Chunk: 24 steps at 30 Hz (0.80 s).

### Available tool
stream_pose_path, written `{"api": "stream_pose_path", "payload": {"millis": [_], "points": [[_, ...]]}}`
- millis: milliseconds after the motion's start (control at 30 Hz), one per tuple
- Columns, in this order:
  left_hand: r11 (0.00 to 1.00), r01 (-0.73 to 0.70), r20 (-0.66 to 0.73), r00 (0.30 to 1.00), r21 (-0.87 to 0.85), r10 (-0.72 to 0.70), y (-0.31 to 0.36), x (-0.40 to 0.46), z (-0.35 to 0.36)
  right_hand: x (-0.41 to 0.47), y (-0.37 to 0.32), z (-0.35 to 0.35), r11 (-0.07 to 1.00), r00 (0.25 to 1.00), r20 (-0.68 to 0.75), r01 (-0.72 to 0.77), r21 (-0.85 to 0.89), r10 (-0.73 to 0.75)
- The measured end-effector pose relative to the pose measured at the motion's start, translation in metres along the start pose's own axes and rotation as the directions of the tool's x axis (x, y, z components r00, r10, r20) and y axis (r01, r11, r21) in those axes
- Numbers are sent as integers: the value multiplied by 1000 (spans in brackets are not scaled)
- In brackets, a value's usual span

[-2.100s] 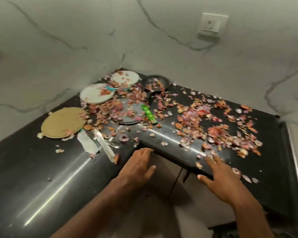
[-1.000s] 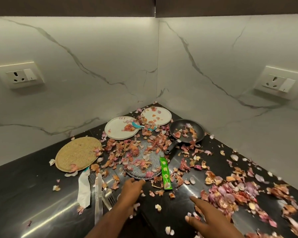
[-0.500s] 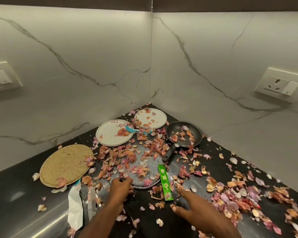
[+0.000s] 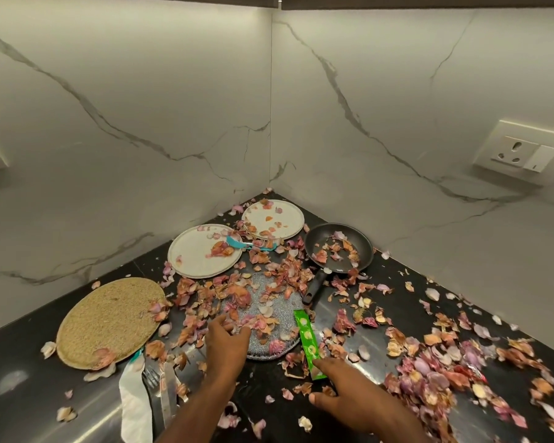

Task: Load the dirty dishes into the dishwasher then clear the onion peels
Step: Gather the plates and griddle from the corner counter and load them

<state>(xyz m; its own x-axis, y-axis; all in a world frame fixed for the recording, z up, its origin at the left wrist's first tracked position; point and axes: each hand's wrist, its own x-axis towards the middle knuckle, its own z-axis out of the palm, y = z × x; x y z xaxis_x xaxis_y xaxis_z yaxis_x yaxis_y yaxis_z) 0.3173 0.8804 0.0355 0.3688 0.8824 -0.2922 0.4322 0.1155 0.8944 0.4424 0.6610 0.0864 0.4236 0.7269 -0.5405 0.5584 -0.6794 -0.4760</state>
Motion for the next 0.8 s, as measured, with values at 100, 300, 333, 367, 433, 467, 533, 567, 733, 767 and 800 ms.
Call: {"api": "stream_pose_path", "payload": {"millis": [100,300,333,367,433,467,533,567,733,767,800], "points": [[997,-61,31,998,38,59,-3,0,1,2,1,8,999,1000,-20,-20,-48,19],[988,-141,96,986,57,136,-6,-5,4,4,-5,22,1000,994,-112,-14,-6,13],[987,-153,104,984,49,148,-6,-5,5,3,-6,23,1000,991,-130,-5,16,7],[985,-169,114,980,47,162,-6,-5,5,2,-6,23,999,990,-143,3,36,2],[978,-202,133,972,60,192,-4,-7,6,-1,-6,22,997,986,-165,12,74,1],[974,-218,139,968,67,207,-3,-8,7,-2,-5,22,996,984,-176,10,90,6],[963,-257,149,958,78,243,-2,-11,9,-6,-1,24,994,980,-197,0,108,21],[958,-278,159,952,77,263,-1,-13,10,-8,1,24,993,978,-205,-9,118,33],[917,-397,280,886,49,369,7,-34,23,-36,13,32,981,953,-281,-67,181,117],[909,-415,320,867,36,383,9,-40,28,-45,16,36,977,942,-305,-82,196,141],[902,-431,360,844,15,397,9,-46,32,-54,19,41,971,930,-327,-98,220,168]]}}
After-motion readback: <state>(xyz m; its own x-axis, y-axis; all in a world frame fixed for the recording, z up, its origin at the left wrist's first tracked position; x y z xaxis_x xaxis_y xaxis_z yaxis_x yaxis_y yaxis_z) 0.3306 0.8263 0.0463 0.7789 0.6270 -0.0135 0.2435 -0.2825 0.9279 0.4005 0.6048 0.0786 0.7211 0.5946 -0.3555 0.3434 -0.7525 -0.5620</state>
